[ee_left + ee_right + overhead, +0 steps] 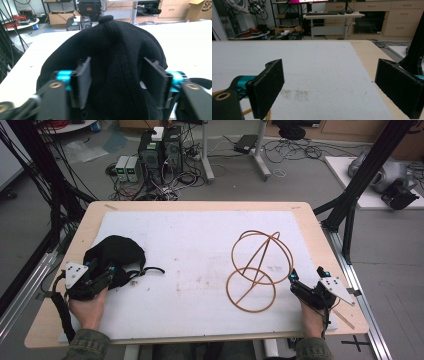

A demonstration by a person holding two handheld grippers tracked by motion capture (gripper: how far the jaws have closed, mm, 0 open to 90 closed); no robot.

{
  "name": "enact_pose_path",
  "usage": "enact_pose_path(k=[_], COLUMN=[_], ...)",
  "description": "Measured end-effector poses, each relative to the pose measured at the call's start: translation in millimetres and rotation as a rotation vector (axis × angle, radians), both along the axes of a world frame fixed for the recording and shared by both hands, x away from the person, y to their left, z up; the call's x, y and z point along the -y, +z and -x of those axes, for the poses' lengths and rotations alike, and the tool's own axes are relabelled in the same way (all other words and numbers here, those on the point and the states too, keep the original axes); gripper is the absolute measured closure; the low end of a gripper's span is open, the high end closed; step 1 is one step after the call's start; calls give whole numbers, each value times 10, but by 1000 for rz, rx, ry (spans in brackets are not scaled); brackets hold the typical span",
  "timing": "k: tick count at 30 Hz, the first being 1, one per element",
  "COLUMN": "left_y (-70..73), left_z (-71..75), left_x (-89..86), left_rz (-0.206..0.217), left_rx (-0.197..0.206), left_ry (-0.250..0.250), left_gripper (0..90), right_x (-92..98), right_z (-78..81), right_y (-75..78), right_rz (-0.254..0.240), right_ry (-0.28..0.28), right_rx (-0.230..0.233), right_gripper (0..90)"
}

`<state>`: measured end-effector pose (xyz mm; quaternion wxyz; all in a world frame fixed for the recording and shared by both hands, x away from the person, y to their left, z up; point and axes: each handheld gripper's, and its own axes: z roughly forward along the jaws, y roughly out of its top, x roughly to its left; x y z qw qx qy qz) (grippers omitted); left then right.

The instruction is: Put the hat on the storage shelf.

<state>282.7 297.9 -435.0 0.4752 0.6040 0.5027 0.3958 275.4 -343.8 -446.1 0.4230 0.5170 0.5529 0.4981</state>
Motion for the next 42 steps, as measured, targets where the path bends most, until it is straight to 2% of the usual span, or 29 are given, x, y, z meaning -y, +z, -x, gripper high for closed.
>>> enact_pose_path(k=[3, 5, 8, 10, 14, 18, 24, 31, 37, 40, 42], left_y=[10, 17, 23, 29, 37, 38, 44, 70, 112, 136, 162], left_z=[9, 14, 15, 24, 38, 40, 46, 68, 97, 113, 133], left_x=[-8, 3, -10, -18, -5, 4, -12, -11, -22, -11, -7], left_rz=[15, 6, 27, 21, -3, -7, 12, 28, 53, 63, 55], left_rx=[-2, -3, -13, -14, 1, 6, 8, 30, 64, 86, 104], left_ry=[-28, -28, -29, -28, -17, -16, -19, -10, -25, -6, -3], left_gripper=[596, 679, 813, 846, 861, 863, 864, 864, 864, 865, 865], right_x=[5, 6, 10, 9, 10, 8, 5, 12, 8, 3, 4], right_z=[4, 8, 16, 19, 20, 23, 33, 31, 30, 31, 31], right_y=[2, 4, 8, 9, 11, 12, 17, 12, 12, 11, 14], right_rz=[0, -3, -2, -3, -1, -2, -4, -2, -7, -11, -3], right_ry=[-1, -5, -8, -12, -22, -27, -28, -24, -22, -20, -16], right_rx=[3, 6, 3, 3, 7, 6, 11, 9, 6, 5, 11], right_gripper=[79, 79, 79, 79, 79, 80, 80, 79, 79, 79, 79])
